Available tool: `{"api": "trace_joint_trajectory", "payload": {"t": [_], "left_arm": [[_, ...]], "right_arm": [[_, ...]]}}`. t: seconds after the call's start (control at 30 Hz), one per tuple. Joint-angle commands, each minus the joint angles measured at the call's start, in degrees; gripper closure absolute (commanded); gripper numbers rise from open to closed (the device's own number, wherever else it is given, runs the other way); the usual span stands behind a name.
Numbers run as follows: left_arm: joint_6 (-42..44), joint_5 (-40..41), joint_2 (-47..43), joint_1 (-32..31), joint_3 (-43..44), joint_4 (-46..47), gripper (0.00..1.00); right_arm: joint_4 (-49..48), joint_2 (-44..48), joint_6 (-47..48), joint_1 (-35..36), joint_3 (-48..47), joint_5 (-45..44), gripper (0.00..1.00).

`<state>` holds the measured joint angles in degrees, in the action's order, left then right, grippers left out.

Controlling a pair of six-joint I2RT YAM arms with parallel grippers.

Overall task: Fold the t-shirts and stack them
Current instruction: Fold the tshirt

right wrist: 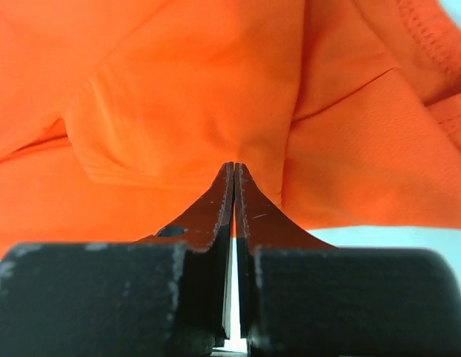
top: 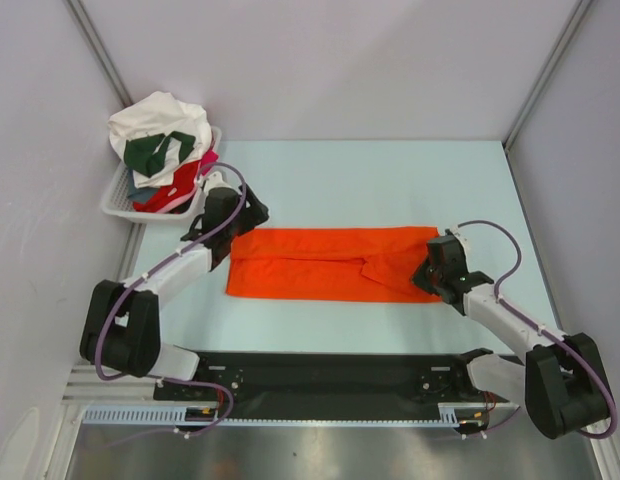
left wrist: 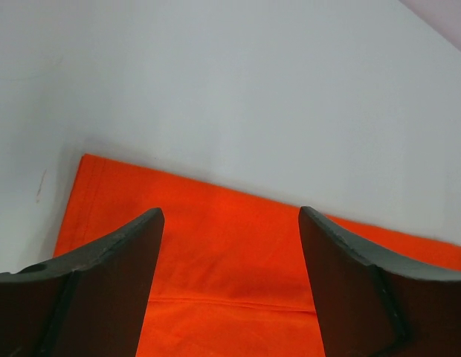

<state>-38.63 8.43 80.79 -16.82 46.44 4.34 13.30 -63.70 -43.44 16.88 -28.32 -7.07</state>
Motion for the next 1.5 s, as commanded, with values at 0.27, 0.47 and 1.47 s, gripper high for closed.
{"api": "trace_joint_trajectory", "payload": {"t": [0.27,0.47,1.47], "left_arm": [[4.71,3.62,4.01,-0.06,6.11,-8.28,0.79],[5.06,3.97,11.12,0.03,11.48,-13.38,1.0],[-24.11,8.18,4.48,-11.19,-10.3,-15.42,1.0]], "right_arm": [[2.7,-7.83,-2.79,4.12,-8.07,-4.97,1.0],[0.41,-13.99,-4.28,5.26,-9.3,-4.44,1.0],[0.67,-48.68,1.77,-9.33,-39.76,-1.54,1.0]]}}
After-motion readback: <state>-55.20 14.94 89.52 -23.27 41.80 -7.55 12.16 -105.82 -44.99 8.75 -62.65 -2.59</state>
